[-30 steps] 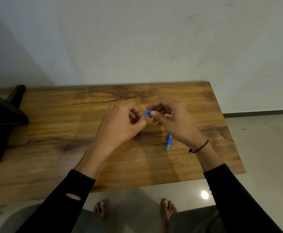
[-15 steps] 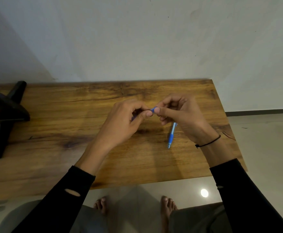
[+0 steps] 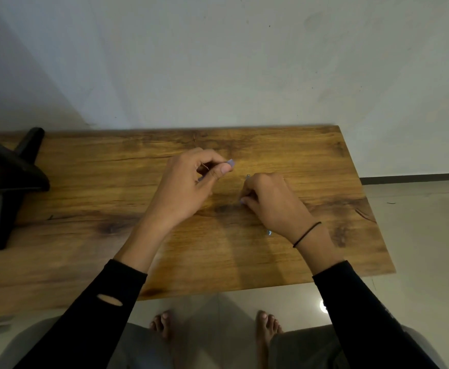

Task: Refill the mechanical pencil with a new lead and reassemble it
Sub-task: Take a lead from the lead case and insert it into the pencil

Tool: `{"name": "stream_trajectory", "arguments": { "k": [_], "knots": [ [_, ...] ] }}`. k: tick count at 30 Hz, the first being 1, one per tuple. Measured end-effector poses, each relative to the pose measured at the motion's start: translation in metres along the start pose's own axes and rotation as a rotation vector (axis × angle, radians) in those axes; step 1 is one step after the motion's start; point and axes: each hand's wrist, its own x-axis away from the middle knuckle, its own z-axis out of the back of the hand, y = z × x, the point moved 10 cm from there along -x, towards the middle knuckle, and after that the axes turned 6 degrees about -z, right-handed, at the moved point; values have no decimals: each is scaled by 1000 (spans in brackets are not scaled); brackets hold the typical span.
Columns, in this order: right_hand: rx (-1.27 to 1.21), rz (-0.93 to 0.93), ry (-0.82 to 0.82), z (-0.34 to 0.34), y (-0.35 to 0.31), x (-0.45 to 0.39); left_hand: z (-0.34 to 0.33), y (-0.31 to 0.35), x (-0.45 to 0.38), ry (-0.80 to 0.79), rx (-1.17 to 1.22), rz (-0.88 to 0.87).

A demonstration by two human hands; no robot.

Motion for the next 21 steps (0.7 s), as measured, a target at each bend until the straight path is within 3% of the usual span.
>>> {"name": "stream_trajectory", "arguments": {
  "k": [2,4,5,7,9,11,14,21],
  "knots": [
    [-28,-30,22,2,3,-2,-1,1,0,1,37,4],
    [-233,-89,123,17,8,-3,0,5,0,14,93,-5],
    [-430,-138,204,27,14,-1,0,7,0,22,128,-3],
    [-1050,-253,281,34,28,4,1,15,0,47,183,-16],
    [-1716,-298,158,20,19,5,0,32,0,77,192,-78],
    [-2128,-285,15,13,0,5,-3,53,0,87,187,-157],
    [-2319,-178,-55,17,-21,4,-11,74,0,69,138,-215],
    [-2342,-79,-42,31,-33,4,-9,97,3,32,-12,-307]
  ]
}}
